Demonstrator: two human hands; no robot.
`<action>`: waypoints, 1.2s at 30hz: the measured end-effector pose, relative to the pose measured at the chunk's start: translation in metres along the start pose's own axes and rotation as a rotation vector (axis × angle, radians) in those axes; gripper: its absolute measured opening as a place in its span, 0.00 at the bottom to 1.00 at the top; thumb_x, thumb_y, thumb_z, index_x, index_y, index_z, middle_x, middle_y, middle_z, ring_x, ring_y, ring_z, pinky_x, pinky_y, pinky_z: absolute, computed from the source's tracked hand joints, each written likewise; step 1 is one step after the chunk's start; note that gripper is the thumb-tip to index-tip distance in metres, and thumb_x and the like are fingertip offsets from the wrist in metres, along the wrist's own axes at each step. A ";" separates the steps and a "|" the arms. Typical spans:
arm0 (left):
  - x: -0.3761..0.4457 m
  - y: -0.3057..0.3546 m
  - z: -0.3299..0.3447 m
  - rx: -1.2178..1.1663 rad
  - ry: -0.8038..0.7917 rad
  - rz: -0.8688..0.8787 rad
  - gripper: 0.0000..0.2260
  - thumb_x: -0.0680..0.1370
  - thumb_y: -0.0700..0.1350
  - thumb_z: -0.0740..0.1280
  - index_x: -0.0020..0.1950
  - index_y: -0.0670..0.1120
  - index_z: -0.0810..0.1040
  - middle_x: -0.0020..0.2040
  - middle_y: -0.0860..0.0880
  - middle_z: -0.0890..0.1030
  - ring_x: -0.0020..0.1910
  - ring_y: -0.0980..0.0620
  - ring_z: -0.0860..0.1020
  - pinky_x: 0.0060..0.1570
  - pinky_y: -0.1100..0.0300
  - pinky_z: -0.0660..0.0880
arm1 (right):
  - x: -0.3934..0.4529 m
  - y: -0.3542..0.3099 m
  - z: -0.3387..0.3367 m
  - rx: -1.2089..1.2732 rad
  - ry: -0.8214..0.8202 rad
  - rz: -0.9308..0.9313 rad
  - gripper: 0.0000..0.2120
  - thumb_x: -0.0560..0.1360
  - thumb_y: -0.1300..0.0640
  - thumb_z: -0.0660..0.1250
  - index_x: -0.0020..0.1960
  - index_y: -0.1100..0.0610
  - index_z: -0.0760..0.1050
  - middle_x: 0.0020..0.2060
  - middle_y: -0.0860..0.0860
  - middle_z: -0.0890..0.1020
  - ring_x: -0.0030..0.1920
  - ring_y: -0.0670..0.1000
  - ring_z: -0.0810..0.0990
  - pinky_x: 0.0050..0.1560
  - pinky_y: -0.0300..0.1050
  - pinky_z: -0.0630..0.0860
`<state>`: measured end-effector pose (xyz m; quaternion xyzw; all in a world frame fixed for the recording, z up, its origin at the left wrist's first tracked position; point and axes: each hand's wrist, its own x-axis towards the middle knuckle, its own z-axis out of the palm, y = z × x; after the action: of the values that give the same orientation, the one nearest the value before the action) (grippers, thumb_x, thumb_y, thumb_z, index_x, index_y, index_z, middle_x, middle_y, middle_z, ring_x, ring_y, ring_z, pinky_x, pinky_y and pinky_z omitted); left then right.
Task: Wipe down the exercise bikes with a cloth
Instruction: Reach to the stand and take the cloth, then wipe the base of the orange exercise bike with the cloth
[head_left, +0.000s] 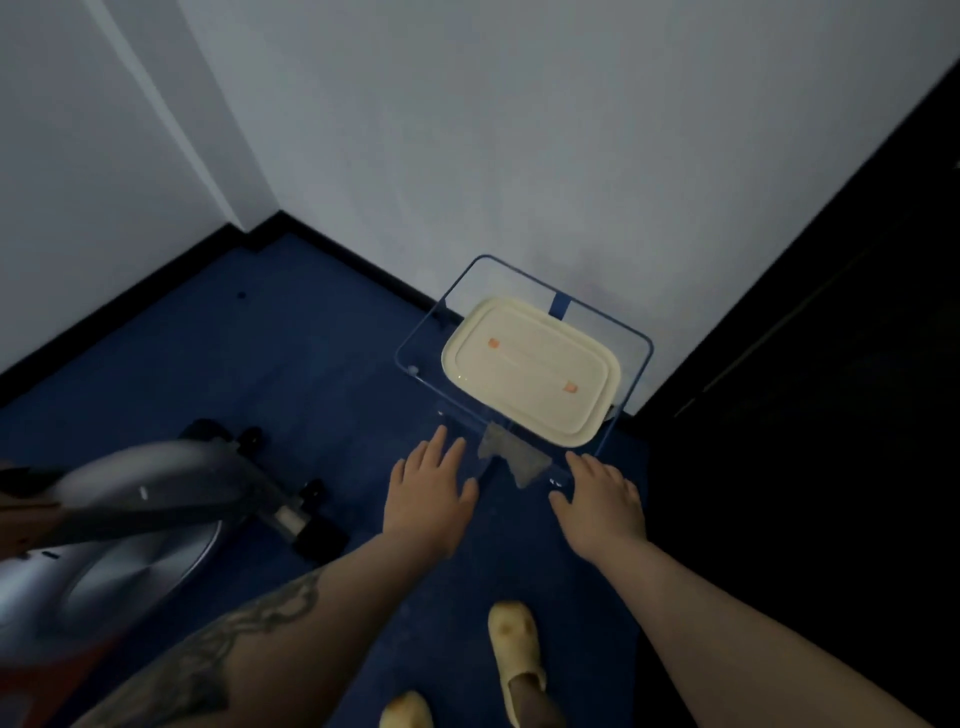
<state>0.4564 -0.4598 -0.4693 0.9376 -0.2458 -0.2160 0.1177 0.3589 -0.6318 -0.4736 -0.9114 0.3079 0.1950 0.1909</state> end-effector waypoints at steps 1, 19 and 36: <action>0.010 -0.001 0.005 0.011 -0.006 -0.004 0.25 0.81 0.55 0.53 0.78 0.53 0.52 0.80 0.50 0.48 0.78 0.47 0.50 0.76 0.50 0.48 | 0.012 0.000 0.003 0.005 -0.005 -0.009 0.29 0.80 0.46 0.56 0.78 0.51 0.51 0.76 0.50 0.57 0.75 0.53 0.56 0.75 0.51 0.52; 0.074 -0.007 0.079 -0.091 -0.080 -0.141 0.25 0.81 0.54 0.53 0.78 0.53 0.52 0.80 0.52 0.48 0.78 0.49 0.48 0.75 0.51 0.45 | 0.129 -0.017 0.048 -0.121 -0.133 -0.026 0.10 0.78 0.52 0.64 0.55 0.57 0.74 0.51 0.55 0.80 0.52 0.55 0.79 0.44 0.47 0.74; 0.019 -0.051 -0.014 -0.157 0.080 -0.339 0.27 0.80 0.54 0.58 0.77 0.52 0.56 0.79 0.50 0.52 0.76 0.47 0.56 0.75 0.50 0.53 | 0.063 -0.054 -0.013 -0.148 0.308 -0.637 0.04 0.76 0.56 0.67 0.46 0.57 0.75 0.37 0.52 0.78 0.35 0.51 0.77 0.34 0.46 0.71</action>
<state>0.4983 -0.4241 -0.4805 0.9613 -0.0620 -0.2140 0.1622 0.4427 -0.6288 -0.4796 -0.9917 0.0185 0.0077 0.1270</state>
